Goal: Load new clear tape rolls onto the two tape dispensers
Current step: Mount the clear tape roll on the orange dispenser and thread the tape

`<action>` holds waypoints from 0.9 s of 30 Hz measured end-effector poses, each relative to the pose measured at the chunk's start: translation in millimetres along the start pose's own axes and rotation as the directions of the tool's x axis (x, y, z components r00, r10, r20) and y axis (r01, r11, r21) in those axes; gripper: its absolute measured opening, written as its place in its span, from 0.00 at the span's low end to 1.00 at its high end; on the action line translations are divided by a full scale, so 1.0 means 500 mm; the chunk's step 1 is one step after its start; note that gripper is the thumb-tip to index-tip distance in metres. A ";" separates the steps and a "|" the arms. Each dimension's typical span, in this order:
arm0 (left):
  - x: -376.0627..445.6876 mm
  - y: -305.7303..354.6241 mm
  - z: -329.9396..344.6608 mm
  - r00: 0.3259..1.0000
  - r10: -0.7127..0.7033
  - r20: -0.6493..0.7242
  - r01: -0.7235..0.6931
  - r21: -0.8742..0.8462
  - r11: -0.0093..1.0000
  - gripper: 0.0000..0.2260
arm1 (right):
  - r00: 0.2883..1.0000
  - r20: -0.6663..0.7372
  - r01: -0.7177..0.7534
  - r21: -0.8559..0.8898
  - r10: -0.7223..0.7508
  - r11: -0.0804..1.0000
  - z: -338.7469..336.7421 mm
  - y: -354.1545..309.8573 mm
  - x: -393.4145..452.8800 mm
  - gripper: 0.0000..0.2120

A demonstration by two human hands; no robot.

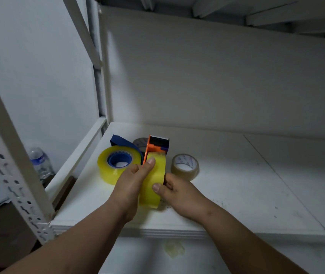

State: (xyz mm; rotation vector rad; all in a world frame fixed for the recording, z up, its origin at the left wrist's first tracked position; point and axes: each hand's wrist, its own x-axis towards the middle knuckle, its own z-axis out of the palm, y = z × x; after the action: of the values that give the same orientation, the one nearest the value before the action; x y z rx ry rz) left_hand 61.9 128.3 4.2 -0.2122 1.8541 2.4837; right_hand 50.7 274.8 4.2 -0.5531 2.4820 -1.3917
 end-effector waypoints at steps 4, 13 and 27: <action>0.001 -0.006 0.005 0.998 -0.064 -0.001 0.064 0.050 0.997 0.16 | 1.000 0.010 0.017 -0.047 -0.017 0.999 -0.017 -0.002 -0.009 0.07; -0.005 -0.005 0.014 1.000 0.029 -0.006 -0.029 0.047 0.998 0.36 | 0.991 0.121 -0.054 0.019 0.052 0.998 -0.055 -0.007 0.012 0.11; 0.037 -0.015 -0.068 0.988 0.018 0.156 -0.046 0.179 0.983 0.12 | 0.805 -0.510 -0.244 0.182 0.304 0.953 0.000 -0.055 0.115 0.14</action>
State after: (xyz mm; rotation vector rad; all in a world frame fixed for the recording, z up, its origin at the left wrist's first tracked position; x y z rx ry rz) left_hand 47.2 97.2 -15.0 0.0159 2.0176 2.2580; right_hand 5.0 236.5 26.3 0.2638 2.7161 -1.7191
